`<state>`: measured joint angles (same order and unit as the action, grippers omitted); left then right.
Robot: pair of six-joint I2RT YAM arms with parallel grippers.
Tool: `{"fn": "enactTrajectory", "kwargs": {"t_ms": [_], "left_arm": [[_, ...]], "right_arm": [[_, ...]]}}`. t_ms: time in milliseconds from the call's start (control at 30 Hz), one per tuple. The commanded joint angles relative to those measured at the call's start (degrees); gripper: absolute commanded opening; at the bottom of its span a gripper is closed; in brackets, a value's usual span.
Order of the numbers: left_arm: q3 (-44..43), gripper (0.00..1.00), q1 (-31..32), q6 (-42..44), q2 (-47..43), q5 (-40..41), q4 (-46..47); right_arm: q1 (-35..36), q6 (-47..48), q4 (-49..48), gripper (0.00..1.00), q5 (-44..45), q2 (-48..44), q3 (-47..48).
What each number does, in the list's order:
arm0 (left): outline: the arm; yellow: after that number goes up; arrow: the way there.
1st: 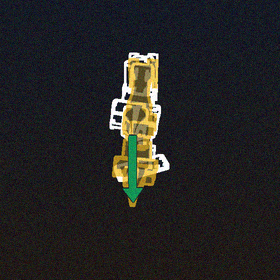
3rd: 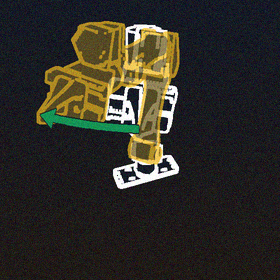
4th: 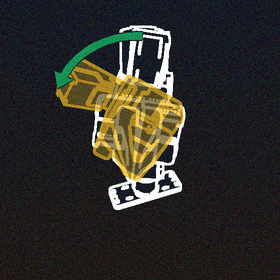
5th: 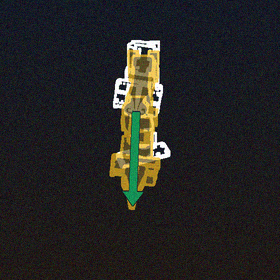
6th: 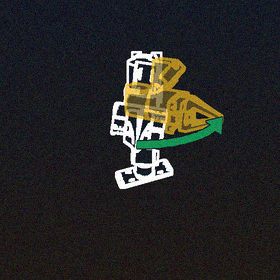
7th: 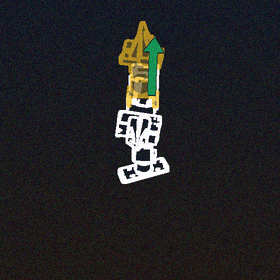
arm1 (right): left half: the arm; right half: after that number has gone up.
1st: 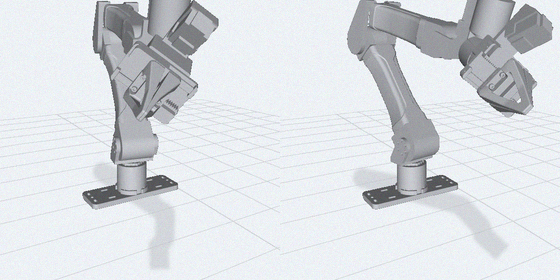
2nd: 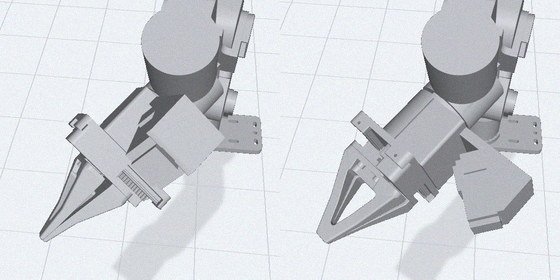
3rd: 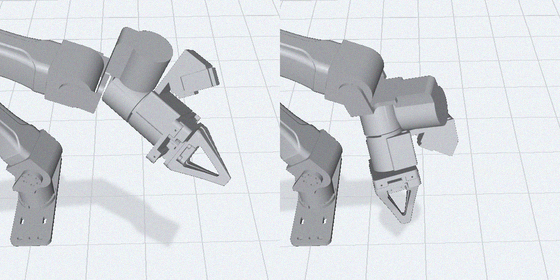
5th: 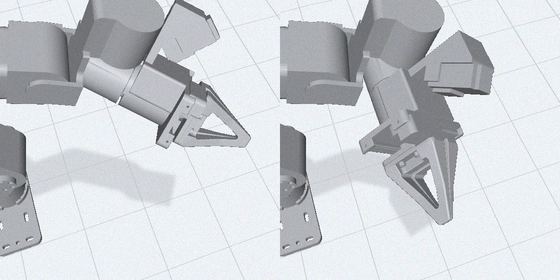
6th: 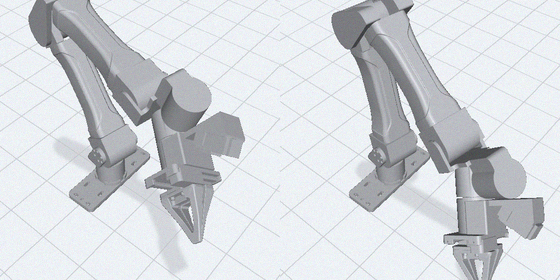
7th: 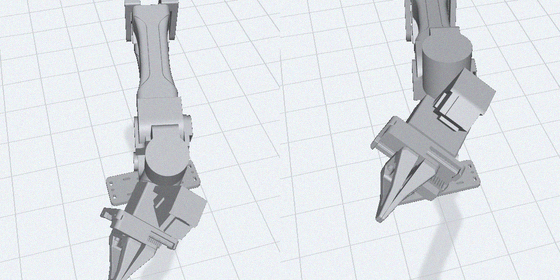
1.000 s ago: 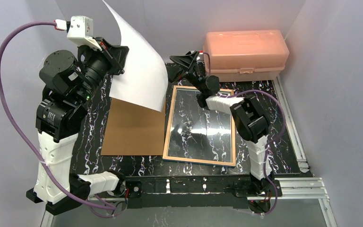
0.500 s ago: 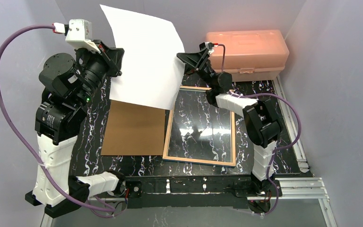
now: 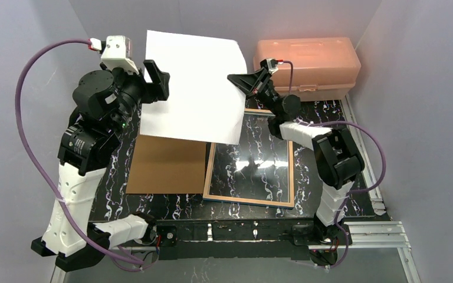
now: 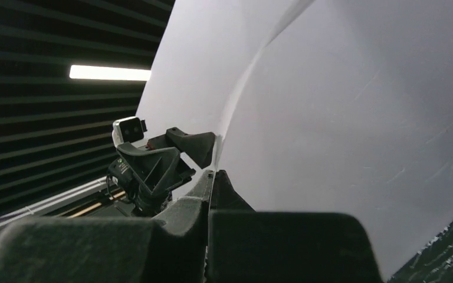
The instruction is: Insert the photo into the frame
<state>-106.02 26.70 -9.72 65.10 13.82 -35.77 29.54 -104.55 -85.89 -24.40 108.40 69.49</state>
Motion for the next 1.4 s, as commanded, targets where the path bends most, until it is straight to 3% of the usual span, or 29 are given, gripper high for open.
{"fn": "enactTrajectory", "kwargs": {"t_ms": [0,100,200,300,400,667,1133,1367], "left_arm": [[3.63,0.81,-1.02,1.56,-1.76,2.79,0.41],[6.81,0.98,-3.34,1.61,-1.73,1.64,-2.35],[10.77,0.98,-7.60,1.83,-0.72,-3.75,-5.81],[13.86,0.99,-11.35,3.52,2.03,-9.06,-9.35],[17.29,0.98,-12.89,6.24,4.20,-12.51,-9.75],[19.61,0.98,-13.20,9.44,8.91,-25.01,-13.05],[23.03,0.98,-13.18,12.10,8.27,-27.02,-11.50],[22.99,0.98,-13.12,11.56,8.40,-27.70,-11.14]], "right_arm": [[-2.79,7.84,-1.11,0.03,-6.01,-9.05,-2.97],[-3.43,24.43,27.72,0.01,-12.30,-17.25,-3.48],[-3.34,46.41,66.02,0.01,-11.52,-23.92,-0.55],[-3.37,56.09,85.79,0.01,-10.47,-27.62,-1.90],[-3.37,61.43,97.83,0.01,-6.80,-31.14,-7.06],[-3.84,69.14,110.30,0.01,2.32,-32.59,-11.12],[-3.95,72.51,117.51,0.01,16.04,-33.17,-9.09],[-4.00,68.25,112.24,0.01,22.17,-39.15,-15.08]]}}
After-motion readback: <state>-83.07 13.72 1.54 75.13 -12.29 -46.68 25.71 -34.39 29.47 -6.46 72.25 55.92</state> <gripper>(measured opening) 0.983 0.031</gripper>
